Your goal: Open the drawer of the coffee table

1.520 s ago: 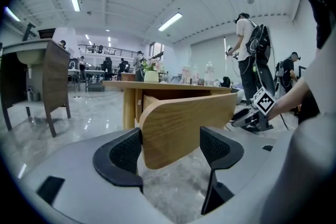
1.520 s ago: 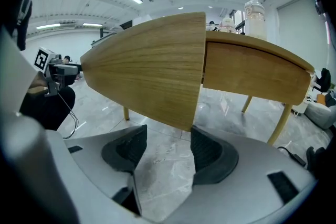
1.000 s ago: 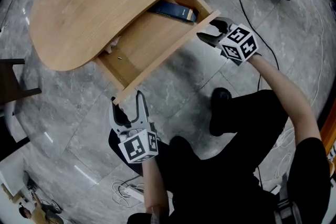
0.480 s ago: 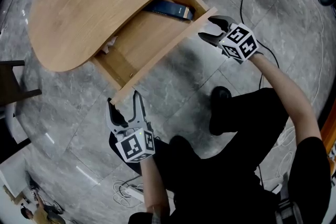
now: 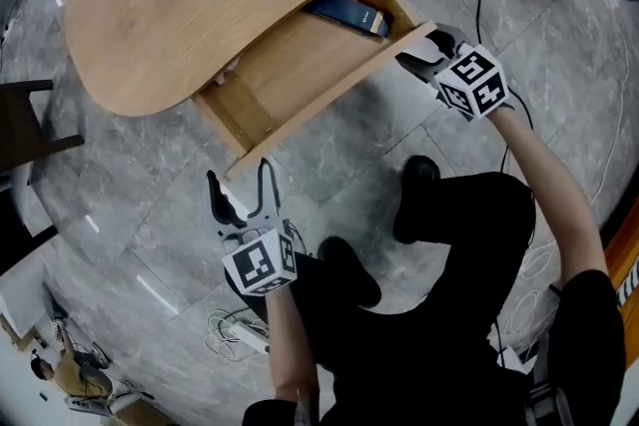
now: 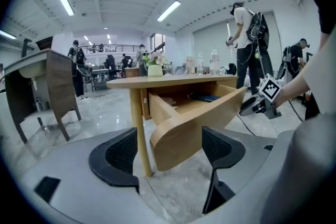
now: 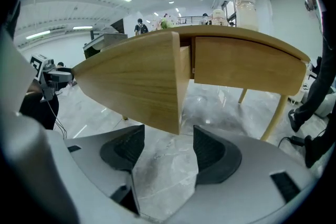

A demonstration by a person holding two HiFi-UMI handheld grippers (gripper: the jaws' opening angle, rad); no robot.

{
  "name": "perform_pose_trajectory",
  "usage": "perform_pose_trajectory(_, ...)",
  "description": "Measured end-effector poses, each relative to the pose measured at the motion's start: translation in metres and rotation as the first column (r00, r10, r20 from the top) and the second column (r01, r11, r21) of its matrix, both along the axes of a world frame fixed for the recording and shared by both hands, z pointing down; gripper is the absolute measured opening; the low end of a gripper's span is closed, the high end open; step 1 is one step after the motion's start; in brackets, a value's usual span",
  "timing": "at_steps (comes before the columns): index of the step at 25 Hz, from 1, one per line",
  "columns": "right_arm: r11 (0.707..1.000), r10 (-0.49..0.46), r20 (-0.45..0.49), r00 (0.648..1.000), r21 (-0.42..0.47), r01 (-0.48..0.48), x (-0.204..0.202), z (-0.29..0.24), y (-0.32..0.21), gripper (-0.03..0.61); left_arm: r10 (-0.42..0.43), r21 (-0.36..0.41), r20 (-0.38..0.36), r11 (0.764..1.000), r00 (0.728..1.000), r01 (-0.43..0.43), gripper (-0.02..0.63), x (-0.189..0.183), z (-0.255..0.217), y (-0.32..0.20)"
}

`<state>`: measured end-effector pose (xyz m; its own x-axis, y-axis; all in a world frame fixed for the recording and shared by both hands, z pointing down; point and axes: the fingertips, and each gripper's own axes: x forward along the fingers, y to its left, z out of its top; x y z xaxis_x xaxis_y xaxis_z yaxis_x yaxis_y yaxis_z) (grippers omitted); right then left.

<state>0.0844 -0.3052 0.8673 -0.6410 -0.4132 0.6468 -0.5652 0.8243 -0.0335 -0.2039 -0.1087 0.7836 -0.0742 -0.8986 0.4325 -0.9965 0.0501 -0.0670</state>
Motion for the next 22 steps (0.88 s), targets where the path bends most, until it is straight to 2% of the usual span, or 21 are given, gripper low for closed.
perform_pose_trajectory(6, 0.998, 0.035, -0.087, 0.996, -0.041, -0.039, 0.018, -0.044, 0.007, 0.248, 0.042, -0.080, 0.032, 0.996, 0.999, -0.040, 0.376, 0.006, -0.057, -0.007)
perform_pose_trajectory(9, 0.994, 0.085, -0.119, 0.989, -0.055, -0.092, 0.028, -0.082, 0.011, 0.247, 0.075, -0.026, -0.007, 0.997, 0.997, -0.075, 0.374, 0.016, -0.102, -0.005)
perform_pose_trajectory(12, 0.990, 0.121, -0.109, 0.987, -0.065, -0.129, 0.033, -0.125, 0.015, 0.247, 0.108, 0.018, -0.051, 0.994, 0.993, -0.107, 0.354, 0.028, -0.125, 0.012)
perform_pose_trajectory(18, 0.984, 0.140, -0.037, 0.989, -0.103, -0.143, 0.026, -0.205, 0.030, 0.247, 0.138, -0.080, -0.024, 0.987, 0.990, -0.140, 0.344, 0.046, -0.162, 0.028)
perform_pose_trajectory(22, 0.989, 0.102, -0.032, 0.994, -0.104, -0.105, 0.015, -0.261, 0.056, 0.247, 0.169, -0.077, -0.031, 0.982, 0.985, -0.171, 0.344, 0.059, -0.221, 0.024)
